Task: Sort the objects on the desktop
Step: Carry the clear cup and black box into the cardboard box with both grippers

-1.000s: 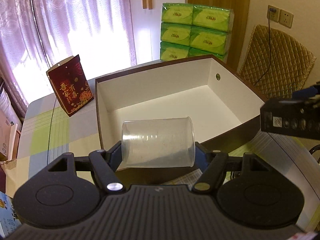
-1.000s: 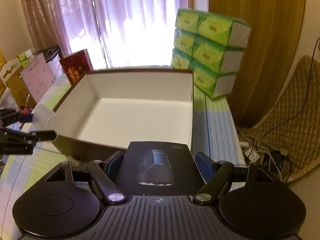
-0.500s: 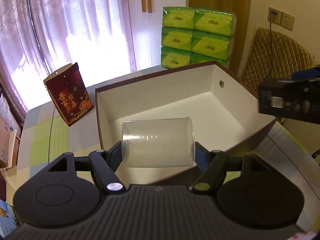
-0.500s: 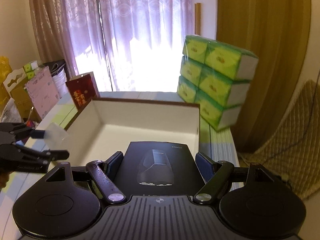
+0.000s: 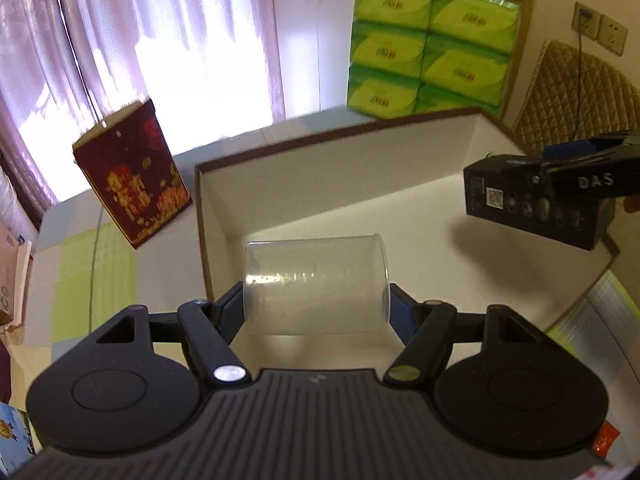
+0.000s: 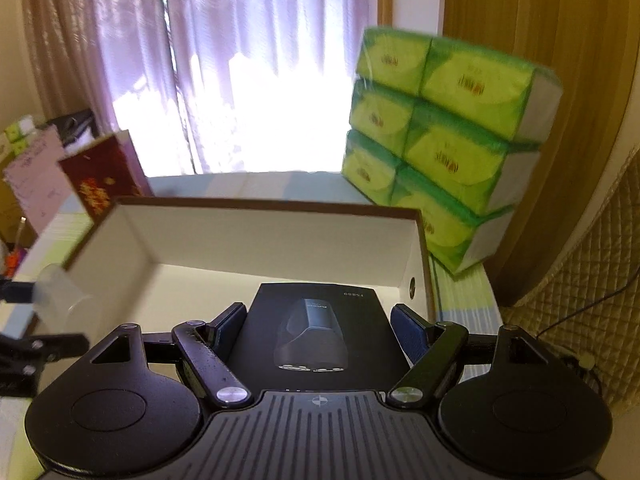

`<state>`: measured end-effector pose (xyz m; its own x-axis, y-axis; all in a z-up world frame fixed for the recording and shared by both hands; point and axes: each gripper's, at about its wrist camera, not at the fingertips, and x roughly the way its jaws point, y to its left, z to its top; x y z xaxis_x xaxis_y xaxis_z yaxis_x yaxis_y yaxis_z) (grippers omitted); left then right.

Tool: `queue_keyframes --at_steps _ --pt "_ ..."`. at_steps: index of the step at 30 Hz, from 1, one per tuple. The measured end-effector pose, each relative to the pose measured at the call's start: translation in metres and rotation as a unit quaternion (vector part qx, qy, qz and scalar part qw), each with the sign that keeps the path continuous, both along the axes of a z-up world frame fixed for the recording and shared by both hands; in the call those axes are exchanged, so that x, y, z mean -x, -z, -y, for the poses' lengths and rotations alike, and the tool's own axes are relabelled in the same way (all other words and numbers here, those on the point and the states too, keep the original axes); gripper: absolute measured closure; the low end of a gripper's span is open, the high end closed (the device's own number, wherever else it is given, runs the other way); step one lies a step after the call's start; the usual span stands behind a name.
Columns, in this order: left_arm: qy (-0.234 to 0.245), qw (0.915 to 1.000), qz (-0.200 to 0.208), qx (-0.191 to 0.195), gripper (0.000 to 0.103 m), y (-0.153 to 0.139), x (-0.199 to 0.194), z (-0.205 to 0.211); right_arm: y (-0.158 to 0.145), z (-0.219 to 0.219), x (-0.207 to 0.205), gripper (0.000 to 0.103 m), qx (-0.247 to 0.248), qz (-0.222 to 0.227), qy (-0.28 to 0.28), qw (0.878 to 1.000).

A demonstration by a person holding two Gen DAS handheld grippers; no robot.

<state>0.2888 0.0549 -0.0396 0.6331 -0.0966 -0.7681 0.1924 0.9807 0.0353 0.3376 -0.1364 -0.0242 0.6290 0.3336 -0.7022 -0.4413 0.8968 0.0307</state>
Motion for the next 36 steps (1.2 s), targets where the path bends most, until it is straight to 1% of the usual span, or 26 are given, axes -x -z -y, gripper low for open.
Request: queue_keyframes --at_steps 4,9,12,13,16,19,20,21,22,25,28,33,36 --pt "-0.002 0.9997 -0.025 -0.004 0.034 0.017 -0.014 0.001 0.023 -0.015 -0.017 0.027 0.04 -0.001 -0.001 0.999" --pt "0.009 0.999 -0.043 -0.011 0.034 0.032 -0.023 0.008 0.046 -0.024 -0.023 0.027 0.077 -0.005 -0.008 0.997" --pt "0.013 0.9983 -0.055 -0.016 0.035 0.04 -0.027 0.012 0.053 -0.026 -0.026 0.027 0.09 -0.024 -0.008 0.996" --pt "0.017 0.9981 -0.054 -0.024 0.034 0.042 -0.028 0.014 0.054 -0.026 -0.029 0.027 0.091 -0.029 -0.008 0.995" --pt "0.027 0.9969 -0.061 -0.043 0.034 0.046 -0.03 0.022 0.059 -0.033 -0.03 0.027 0.133 -0.037 -0.03 0.99" --pt "0.031 0.9958 -0.063 -0.059 0.034 0.049 -0.032 0.025 0.058 -0.032 -0.031 0.027 0.132 -0.047 -0.037 0.989" --pt "0.032 0.9956 -0.062 -0.062 0.034 0.05 -0.032 0.024 0.057 -0.03 -0.03 0.024 0.13 -0.049 -0.038 0.99" --pt "0.035 0.9954 -0.063 -0.064 0.034 0.05 -0.032 0.025 0.056 -0.027 -0.029 0.016 0.127 -0.051 -0.039 0.99" --pt "0.038 0.995 -0.063 -0.068 0.034 0.051 -0.032 0.025 0.054 -0.025 -0.027 0.01 0.124 -0.051 -0.041 0.99" --pt "0.045 0.9937 -0.062 -0.081 0.034 0.053 -0.031 0.028 0.047 -0.016 -0.02 0.008 0.108 -0.046 -0.048 0.992" --pt "0.051 0.9926 -0.062 -0.09 0.034 0.055 -0.028 0.03 0.039 -0.009 -0.011 0.007 0.088 -0.051 -0.054 0.993" --pt "0.054 0.9921 -0.072 -0.087 0.031 0.054 -0.026 0.031 0.033 -0.001 0.003 0.005 0.071 -0.05 -0.063 0.994" --pt "0.052 0.9921 -0.074 -0.087 0.026 0.052 -0.023 0.031 0.031 0.003 0.009 0.004 0.059 -0.054 -0.065 0.995"
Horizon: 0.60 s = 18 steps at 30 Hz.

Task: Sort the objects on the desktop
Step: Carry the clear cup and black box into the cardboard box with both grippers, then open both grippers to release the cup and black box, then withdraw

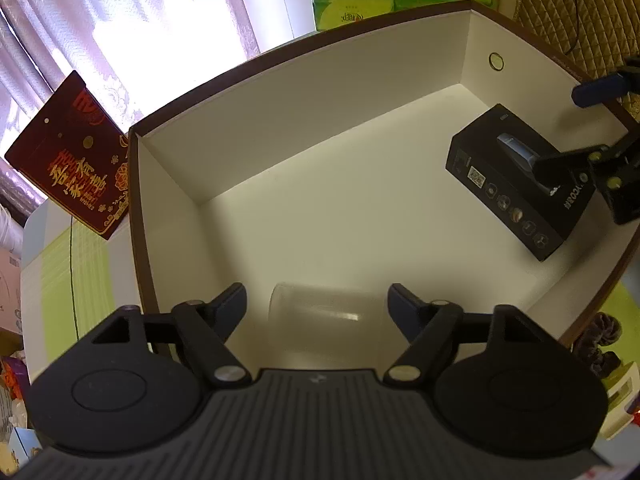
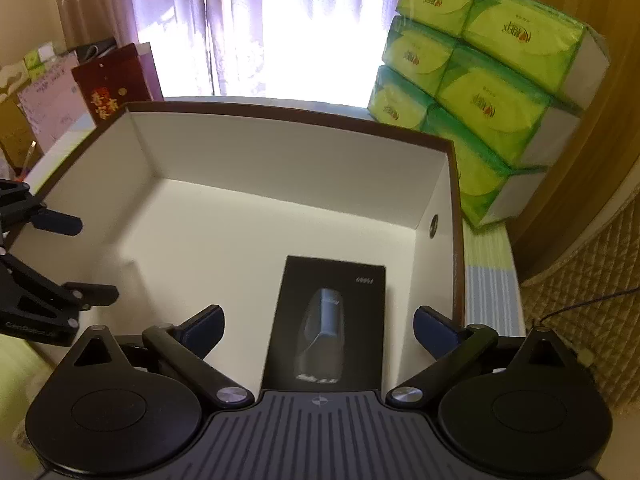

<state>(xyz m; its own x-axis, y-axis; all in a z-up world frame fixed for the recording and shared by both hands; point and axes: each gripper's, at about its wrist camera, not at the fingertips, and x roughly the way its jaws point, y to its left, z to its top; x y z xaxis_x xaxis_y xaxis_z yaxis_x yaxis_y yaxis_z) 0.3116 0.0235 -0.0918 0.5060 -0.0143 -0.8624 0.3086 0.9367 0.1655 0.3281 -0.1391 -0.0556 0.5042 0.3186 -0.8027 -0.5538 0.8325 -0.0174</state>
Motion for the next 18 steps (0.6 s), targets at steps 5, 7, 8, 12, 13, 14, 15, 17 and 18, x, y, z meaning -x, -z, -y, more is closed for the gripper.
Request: queue_keyframes --at_steps 5,7,8,12,13,14,15,17,18 --pt "-0.005 1.0 0.006 0.004 0.022 -0.008 0.006 0.001 -0.001 0.003 0.008 0.002 -0.006 -0.003 -0.006 1.0" --pt "-0.005 0.9999 0.01 0.007 0.022 -0.012 0.009 0.002 -0.001 0.003 0.01 0.002 -0.008 -0.006 -0.007 1.0" --pt "-0.005 0.9999 0.012 0.007 0.021 -0.014 0.01 0.003 -0.002 0.004 0.012 0.002 -0.01 -0.007 -0.008 1.0" --pt "-0.01 0.9997 0.019 0.012 0.019 -0.023 0.016 0.004 -0.006 0.006 0.016 0.002 -0.016 -0.006 -0.007 1.0" --pt "-0.013 0.9996 0.022 0.013 0.018 -0.026 0.017 0.004 -0.007 0.006 0.017 0.002 -0.018 -0.004 -0.007 1.0" --pt "-0.014 0.9995 0.025 0.014 0.018 -0.029 0.019 0.005 -0.009 0.007 0.018 0.002 -0.02 -0.003 -0.007 1.0" --pt "-0.015 0.9994 0.027 0.015 0.018 -0.032 0.02 0.005 -0.011 0.008 0.02 0.002 -0.023 -0.002 -0.007 1.0" --pt "-0.02 0.9992 0.032 0.015 0.015 -0.037 0.024 0.006 -0.015 0.009 0.022 0.002 -0.026 0.0 -0.006 1.0" --pt "-0.023 0.999 0.034 0.016 0.015 -0.041 0.026 0.006 -0.016 0.011 0.024 0.002 -0.028 0.001 -0.004 1.0"
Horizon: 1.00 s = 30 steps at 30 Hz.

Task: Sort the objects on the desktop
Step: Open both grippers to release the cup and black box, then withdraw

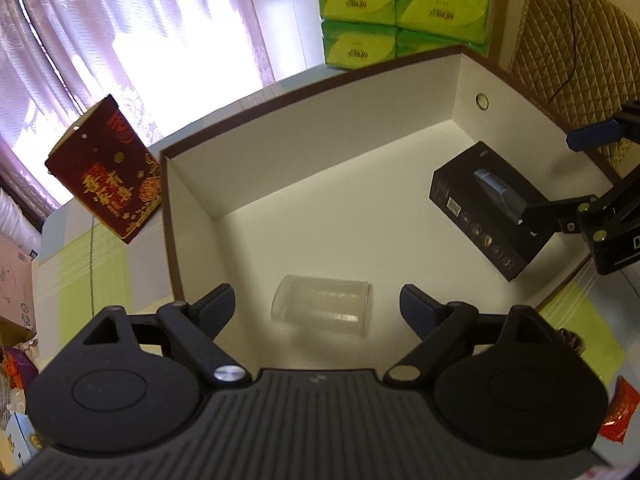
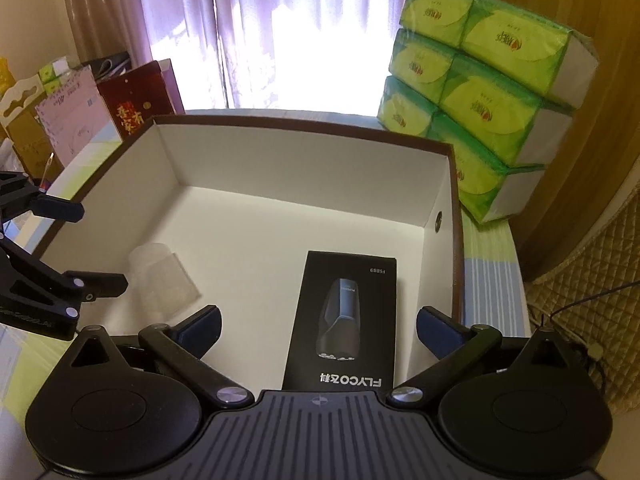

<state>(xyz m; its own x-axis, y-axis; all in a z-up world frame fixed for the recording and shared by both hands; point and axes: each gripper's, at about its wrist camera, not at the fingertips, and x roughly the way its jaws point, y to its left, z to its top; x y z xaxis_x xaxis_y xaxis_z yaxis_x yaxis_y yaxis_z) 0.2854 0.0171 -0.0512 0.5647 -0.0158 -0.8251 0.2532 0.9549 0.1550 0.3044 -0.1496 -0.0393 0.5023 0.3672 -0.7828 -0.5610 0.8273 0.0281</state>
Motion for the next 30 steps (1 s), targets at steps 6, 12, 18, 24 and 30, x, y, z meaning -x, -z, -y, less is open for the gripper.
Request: queue_keyframes --at_steps 6,12,18,24,30 --pt "-0.015 0.9998 0.012 0.007 0.014 -0.017 0.016 0.001 -0.01 0.009 0.011 0.002 -0.014 0.003 0.011 1.0" --pt "-0.028 0.9994 0.019 0.013 0.011 -0.032 0.037 0.003 -0.025 0.02 0.028 0.002 -0.029 0.017 0.021 0.999" --pt "-0.048 0.9983 0.025 0.022 0.01 -0.046 0.061 0.001 -0.041 0.031 0.049 0.002 -0.043 0.035 0.024 0.998" --pt "-0.075 0.9958 0.033 0.04 0.009 -0.056 0.088 -0.005 -0.051 0.04 0.074 0.002 -0.05 0.045 0.016 0.998" --pt "-0.093 0.9939 0.04 0.044 0.009 -0.064 0.115 -0.008 -0.06 0.045 0.102 0.002 -0.058 0.051 0.004 0.997"
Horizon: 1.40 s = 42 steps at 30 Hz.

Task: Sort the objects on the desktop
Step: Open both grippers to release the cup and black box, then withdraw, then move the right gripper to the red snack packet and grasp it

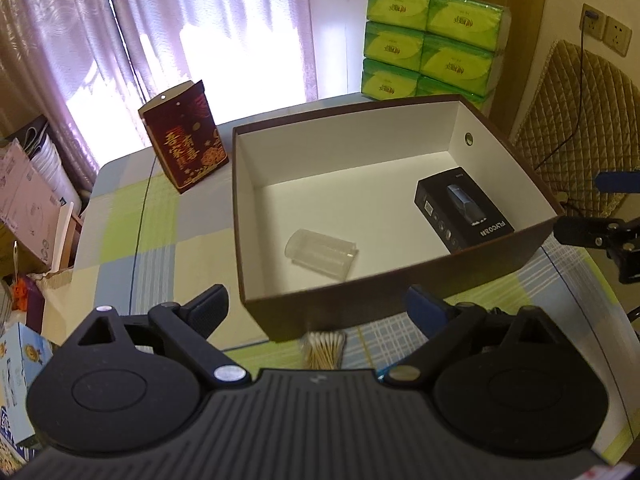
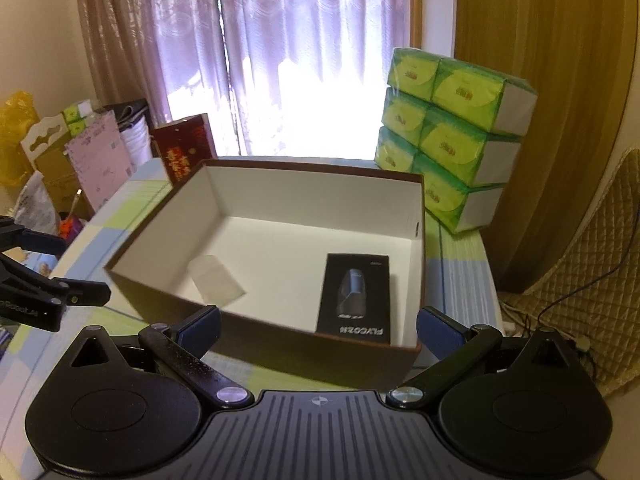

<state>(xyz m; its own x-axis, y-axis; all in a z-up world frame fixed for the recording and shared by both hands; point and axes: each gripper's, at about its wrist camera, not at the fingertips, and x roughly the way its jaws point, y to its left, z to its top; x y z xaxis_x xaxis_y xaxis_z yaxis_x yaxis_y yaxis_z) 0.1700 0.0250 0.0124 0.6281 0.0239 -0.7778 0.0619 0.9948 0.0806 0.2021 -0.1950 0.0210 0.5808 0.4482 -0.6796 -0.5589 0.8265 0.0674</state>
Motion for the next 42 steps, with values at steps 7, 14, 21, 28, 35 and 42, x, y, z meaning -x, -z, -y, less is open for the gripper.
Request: queue_keyframes --at_steps 7,14,21,28,35,42 --pt "-0.005 0.9999 0.01 0.006 0.009 -0.01 0.03 0.001 -0.006 0.008 0.027 0.002 -0.01 0.001 -0.004 1.0" --pt "-0.005 0.9999 0.011 0.012 0.008 -0.013 0.054 0.002 -0.014 0.022 0.049 0.002 -0.032 0.003 0.004 0.999" --pt "-0.005 0.9998 0.011 0.017 0.008 -0.013 0.076 0.0 -0.017 0.03 0.069 0.002 -0.027 0.019 0.003 0.999" --pt "-0.014 0.9997 0.005 0.017 0.008 -0.003 0.09 -0.006 -0.004 0.04 0.079 0.002 -0.016 0.0 0.02 1.0" --pt "-0.024 0.9995 -0.006 0.022 0.008 0.009 0.101 -0.008 0.013 0.049 0.089 0.002 0.001 -0.024 0.029 0.999" --pt "-0.025 0.9994 -0.015 0.019 0.008 0.021 0.105 -0.004 0.033 0.061 0.097 0.002 0.005 -0.042 0.043 0.998"
